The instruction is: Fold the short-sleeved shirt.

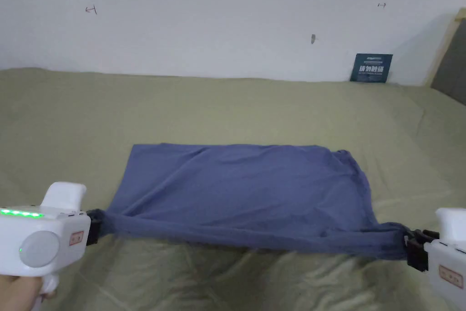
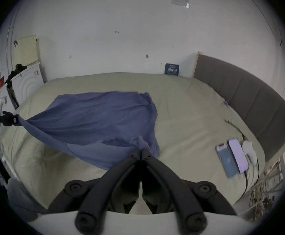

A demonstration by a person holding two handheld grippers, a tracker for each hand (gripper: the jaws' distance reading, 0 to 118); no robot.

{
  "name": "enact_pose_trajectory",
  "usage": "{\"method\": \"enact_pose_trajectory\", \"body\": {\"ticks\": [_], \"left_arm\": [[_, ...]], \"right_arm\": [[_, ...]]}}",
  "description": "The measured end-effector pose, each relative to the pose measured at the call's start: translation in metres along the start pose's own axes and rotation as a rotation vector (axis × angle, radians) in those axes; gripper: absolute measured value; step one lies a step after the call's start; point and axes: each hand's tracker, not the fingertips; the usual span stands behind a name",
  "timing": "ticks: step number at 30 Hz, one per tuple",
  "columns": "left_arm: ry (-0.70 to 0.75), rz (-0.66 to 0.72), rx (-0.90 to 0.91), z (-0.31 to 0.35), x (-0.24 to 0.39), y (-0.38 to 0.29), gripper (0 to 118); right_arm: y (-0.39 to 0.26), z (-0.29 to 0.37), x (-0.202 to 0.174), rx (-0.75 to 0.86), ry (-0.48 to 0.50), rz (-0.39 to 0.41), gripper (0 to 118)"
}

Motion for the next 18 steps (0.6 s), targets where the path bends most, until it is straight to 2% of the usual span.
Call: {"method": "enact_pose_trajectory", "body": {"ticks": [7,13,18], "left_arm": [[-0.022,0.015,-0.057,0.032,-0.001,-0.083,5],[-0.036,0.059,-0.083,0.028,-0.012,-0.099,5],[-0.052,0.08,-0.105,0.019,-0.012,-0.1,5]], "right_arm": [[-0.078,0.042,0.003,-0.075,0.015,-0.023,1],[-0.097,0.041,-0.003,-0.121,0.024,-0.025,1],[-0.104,0.03,-0.006,-0.151,0.006,0.008,1]]}}
